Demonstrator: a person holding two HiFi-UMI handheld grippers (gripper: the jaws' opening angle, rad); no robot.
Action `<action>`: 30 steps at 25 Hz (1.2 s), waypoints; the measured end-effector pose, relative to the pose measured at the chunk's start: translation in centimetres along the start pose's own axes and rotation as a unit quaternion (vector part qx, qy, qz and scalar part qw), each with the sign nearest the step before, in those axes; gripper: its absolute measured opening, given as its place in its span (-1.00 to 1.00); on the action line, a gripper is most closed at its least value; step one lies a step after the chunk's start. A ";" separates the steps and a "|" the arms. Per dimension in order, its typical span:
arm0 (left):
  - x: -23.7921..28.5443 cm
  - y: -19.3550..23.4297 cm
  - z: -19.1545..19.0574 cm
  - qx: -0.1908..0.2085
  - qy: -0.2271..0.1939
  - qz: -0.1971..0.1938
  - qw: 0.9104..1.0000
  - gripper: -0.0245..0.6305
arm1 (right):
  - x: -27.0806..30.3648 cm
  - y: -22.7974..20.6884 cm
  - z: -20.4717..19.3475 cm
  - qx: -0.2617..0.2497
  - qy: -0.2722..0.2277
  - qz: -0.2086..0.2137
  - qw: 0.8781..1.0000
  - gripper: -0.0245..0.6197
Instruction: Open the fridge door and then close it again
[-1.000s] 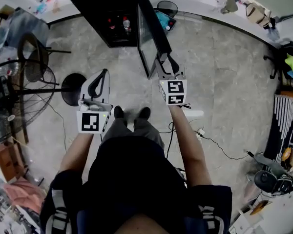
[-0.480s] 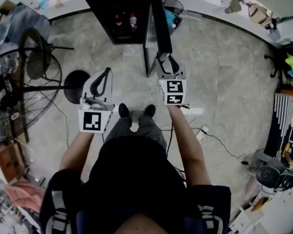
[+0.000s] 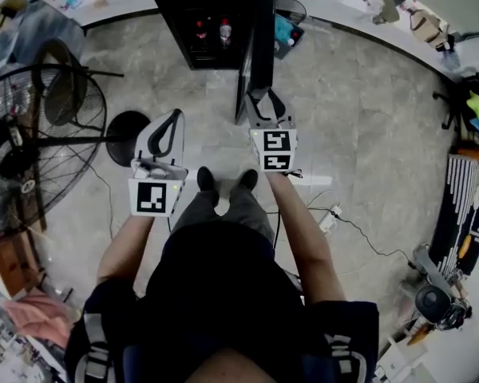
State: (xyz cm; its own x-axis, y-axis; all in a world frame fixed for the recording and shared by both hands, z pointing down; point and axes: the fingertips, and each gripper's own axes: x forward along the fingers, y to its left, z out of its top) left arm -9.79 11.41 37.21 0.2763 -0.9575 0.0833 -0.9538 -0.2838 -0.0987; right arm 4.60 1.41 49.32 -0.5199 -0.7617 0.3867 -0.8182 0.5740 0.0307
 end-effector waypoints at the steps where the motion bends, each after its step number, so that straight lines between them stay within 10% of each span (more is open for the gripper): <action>1: -0.1 0.4 -0.1 0.000 0.000 0.002 1.000 -0.85 | 0.3 0.5 0.1 -0.001 0.001 0.001 1.000 -0.26; 30: -2.6 8.4 -2.1 -0.009 0.015 0.064 0.998 -0.85 | 6.8 8.8 2.8 -0.043 0.009 0.058 0.997 -0.33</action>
State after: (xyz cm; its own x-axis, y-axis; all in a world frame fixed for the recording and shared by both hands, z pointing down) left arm -18.79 11.65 38.20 0.1477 -0.9838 0.1012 -0.9832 -0.1572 -0.0932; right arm -6.78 0.45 49.61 -0.6040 -0.6842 0.4086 -0.7287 0.6818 0.0645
